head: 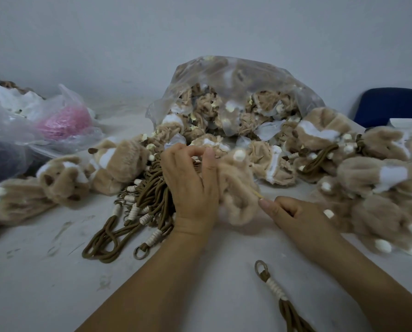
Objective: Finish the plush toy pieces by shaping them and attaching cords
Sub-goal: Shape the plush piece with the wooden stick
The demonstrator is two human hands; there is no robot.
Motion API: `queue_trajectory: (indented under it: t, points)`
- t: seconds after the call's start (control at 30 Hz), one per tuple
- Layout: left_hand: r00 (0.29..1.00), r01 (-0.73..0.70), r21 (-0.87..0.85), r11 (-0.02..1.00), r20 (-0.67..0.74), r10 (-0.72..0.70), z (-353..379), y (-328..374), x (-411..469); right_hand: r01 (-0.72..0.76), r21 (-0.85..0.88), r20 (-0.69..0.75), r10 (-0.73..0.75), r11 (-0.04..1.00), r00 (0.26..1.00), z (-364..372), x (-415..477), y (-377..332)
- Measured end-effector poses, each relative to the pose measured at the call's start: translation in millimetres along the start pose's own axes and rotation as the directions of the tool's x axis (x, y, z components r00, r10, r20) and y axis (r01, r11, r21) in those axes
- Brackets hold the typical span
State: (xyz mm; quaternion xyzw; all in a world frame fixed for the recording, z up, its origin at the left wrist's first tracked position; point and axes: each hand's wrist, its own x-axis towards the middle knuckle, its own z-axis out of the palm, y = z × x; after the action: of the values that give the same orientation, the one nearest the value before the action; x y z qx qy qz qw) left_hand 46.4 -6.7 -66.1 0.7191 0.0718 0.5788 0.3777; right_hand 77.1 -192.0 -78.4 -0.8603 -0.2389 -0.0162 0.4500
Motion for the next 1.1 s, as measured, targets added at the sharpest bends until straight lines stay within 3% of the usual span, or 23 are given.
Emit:
queue_trajectory:
  t: [0.07, 0.13, 0.33, 0.43, 0.6, 0.8, 1.0, 1.1]
  points:
    - [0.998, -0.060, 0.039, 0.997, 0.017, 0.060, 2.0, 6.6, -3.9, -0.022, 0.026, -0.087, 0.024, 0.999, 0.996, 0.8, 2.3, -3.0]
    - [0.989, -0.084, 0.060, 0.995, 0.128, 0.076, 5.5, 13.1, -9.9, -0.031, 0.067, -0.149, 0.040, 0.997, 0.988, -0.3, 3.6, -4.2]
    - [0.893, 0.086, 0.083, 0.993, 0.435, -0.114, 12.2, 4.9, -20.4, -0.039, 0.071, -0.200, 0.053, 0.997, 0.978, -0.8, 2.7, -3.7]
    - [0.890, 0.163, 0.028, 0.986, 0.428, -0.160, 11.1, 1.7, -20.9, -0.035, 0.056, -0.187, 0.045, 0.998, 0.981, 1.0, 2.6, -4.2]
    - [0.930, 0.171, 0.018, 0.985, 0.327, -0.168, 9.5, 2.1, -16.2, -0.022, 0.001, -0.205, 0.021, 1.000, 0.979, -1.3, 4.0, 2.5]
    - [0.946, 0.178, 0.026, 0.984, 0.271, -0.178, 6.7, -2.6, -10.7, -0.008, -0.258, -0.064, -0.009, 0.966, 0.998, -9.7, 5.6, 12.0]
    - [0.930, 0.052, -0.021, 0.998, 0.366, -0.041, 2.9, -2.4, -10.4, 0.086, -0.333, 0.005, -0.090, 0.939, 0.996, -16.4, 2.6, 4.3]
    - [0.909, 0.149, -0.102, 0.984, 0.407, -0.096, 2.1, -3.6, -10.7, 0.094, -0.226, 0.006, -0.095, 0.970, 0.995, -12.2, -1.9, 2.3]
